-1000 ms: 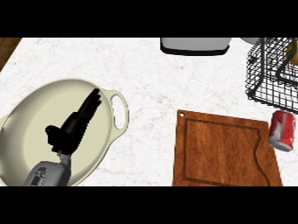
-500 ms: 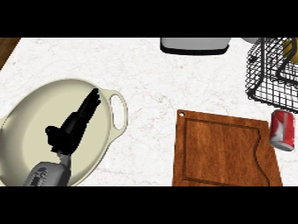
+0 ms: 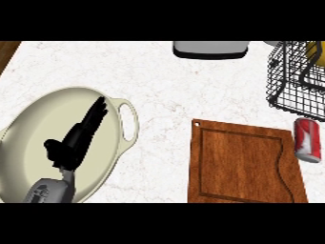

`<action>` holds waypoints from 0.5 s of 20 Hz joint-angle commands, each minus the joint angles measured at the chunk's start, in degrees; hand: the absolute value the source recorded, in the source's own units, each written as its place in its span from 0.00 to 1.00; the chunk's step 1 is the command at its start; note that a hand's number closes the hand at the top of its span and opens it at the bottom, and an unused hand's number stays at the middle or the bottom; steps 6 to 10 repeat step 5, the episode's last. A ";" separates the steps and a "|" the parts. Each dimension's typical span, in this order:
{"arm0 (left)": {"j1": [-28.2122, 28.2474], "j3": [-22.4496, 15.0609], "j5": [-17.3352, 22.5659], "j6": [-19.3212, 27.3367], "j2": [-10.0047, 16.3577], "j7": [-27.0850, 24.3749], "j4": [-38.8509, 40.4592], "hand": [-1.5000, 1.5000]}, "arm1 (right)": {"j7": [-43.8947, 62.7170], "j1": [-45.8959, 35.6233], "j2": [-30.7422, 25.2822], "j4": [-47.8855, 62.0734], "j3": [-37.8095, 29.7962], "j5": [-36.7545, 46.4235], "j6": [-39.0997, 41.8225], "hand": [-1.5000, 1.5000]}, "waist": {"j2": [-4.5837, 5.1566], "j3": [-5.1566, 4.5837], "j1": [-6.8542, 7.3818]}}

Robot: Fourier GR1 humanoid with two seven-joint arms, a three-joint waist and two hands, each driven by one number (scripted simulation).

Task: Pick the lemon from the cutting board and place it in the tiered basket

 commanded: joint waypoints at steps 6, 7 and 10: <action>1.26 -0.03 -0.51 1.33 -1.07 -0.12 0.03 0.50 | -6.69 12.56 -8.68 4.04 -4.54 -3.59 12.00 0.00 | 0.11 0.27 -0.94; 1.26 -0.03 -0.51 1.33 -1.07 -0.12 0.03 0.50 | -6.69 12.56 -8.68 4.04 -4.54 -3.59 12.00 0.00 | 0.11 0.27 -0.94; 1.26 -0.03 -0.51 1.33 -1.07 -0.12 0.03 0.50 | -6.69 12.56 -8.68 4.04 -4.54 -3.59 12.00 0.00 | 0.11 0.27 -0.94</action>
